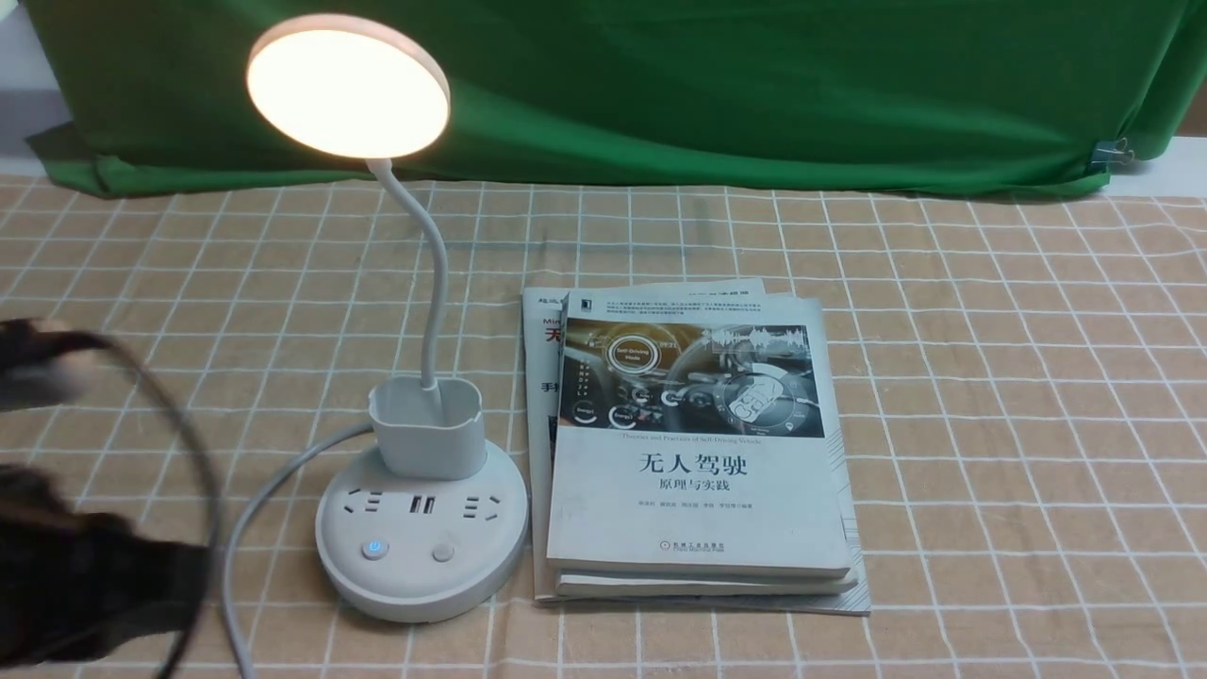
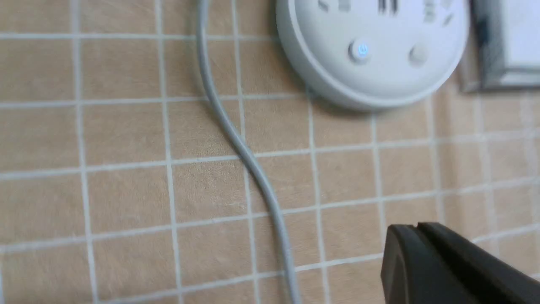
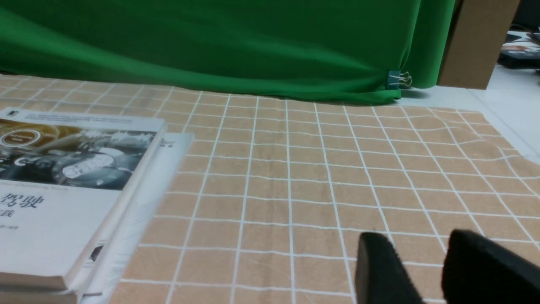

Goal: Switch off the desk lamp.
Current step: Use the left arm to press the button switch on the lamp holder

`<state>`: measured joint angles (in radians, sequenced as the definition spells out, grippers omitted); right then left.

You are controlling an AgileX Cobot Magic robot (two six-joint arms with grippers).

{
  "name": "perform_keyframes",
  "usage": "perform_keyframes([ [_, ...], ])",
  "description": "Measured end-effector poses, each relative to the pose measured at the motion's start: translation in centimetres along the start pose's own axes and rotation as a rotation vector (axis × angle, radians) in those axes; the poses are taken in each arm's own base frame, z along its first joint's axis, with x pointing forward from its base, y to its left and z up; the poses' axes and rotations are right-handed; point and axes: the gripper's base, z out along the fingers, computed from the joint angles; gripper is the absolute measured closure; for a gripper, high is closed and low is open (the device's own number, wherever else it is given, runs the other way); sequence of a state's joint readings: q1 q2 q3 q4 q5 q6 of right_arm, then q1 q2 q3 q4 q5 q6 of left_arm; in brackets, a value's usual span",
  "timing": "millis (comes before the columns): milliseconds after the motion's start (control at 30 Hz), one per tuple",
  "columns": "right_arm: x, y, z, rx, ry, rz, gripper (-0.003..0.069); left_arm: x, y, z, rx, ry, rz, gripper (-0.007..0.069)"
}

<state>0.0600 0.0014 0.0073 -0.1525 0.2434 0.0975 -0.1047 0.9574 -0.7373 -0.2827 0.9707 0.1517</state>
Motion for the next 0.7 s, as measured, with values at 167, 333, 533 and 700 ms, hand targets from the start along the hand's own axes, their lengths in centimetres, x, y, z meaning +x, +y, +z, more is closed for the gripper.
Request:
perform_keyframes([
  [167,0.0,0.0,0.0,0.000,0.000,0.000,0.0417,-2.9,-3.1,3.7,0.025,0.147,0.156,0.0628],
  [333,0.0,0.0,0.0,0.000,0.000,0.000,0.0417,-5.4,-6.5,6.8,0.068,0.203,0.257,0.0628],
  [533,0.0,0.0,0.0,0.000,0.000,0.000,0.0417,-7.5,-7.5,10.0,0.065,0.245,0.302,0.0628],
  [700,0.0,0.0,0.0,0.000,0.000,0.000,0.0417,-8.4,-7.3,13.4,0.029,0.270,0.332,0.0628],
])
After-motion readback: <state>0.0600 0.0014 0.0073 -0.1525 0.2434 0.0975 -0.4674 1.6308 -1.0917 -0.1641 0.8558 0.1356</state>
